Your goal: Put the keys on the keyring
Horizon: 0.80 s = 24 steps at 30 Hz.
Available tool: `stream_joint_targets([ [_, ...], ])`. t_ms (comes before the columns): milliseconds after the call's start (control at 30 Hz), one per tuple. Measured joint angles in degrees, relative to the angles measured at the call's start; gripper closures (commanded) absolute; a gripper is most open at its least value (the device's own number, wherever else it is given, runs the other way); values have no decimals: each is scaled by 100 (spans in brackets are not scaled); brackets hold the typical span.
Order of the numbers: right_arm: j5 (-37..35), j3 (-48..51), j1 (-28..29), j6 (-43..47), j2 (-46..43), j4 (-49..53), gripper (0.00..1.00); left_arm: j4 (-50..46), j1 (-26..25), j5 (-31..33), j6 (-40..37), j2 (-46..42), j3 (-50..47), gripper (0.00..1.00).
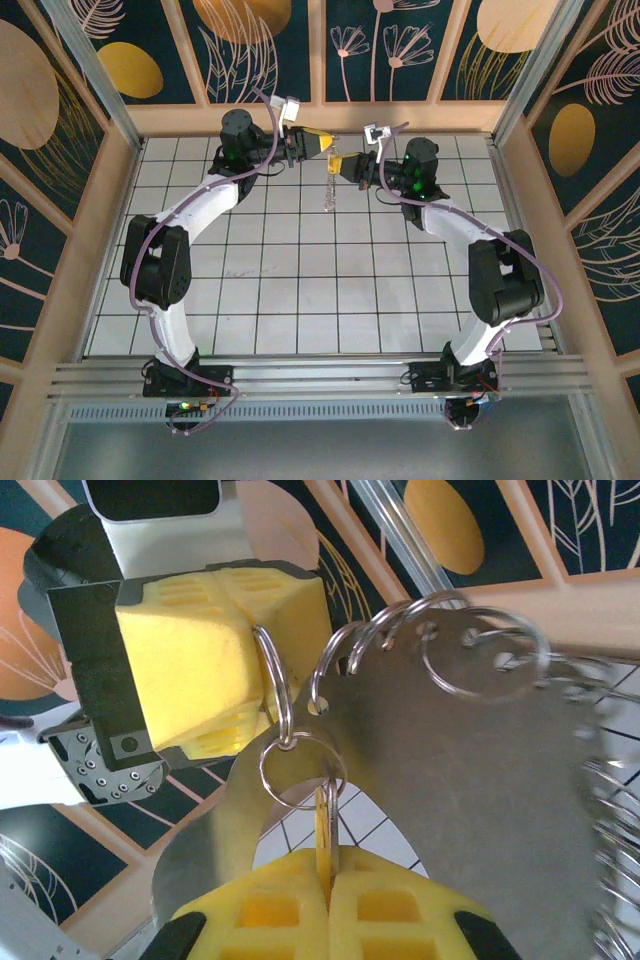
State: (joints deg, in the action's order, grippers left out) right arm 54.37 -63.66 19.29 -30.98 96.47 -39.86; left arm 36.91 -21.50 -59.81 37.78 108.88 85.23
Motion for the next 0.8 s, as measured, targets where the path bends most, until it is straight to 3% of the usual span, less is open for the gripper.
stream_joint_targets([
  [367,-188,2,-17,101,-162,450,100,111,0,31,68,0,-61,100],
  [800,-208,-601,-20,743,-162,1954,100,-1429,0,195,-1438,-234,166,100],
])
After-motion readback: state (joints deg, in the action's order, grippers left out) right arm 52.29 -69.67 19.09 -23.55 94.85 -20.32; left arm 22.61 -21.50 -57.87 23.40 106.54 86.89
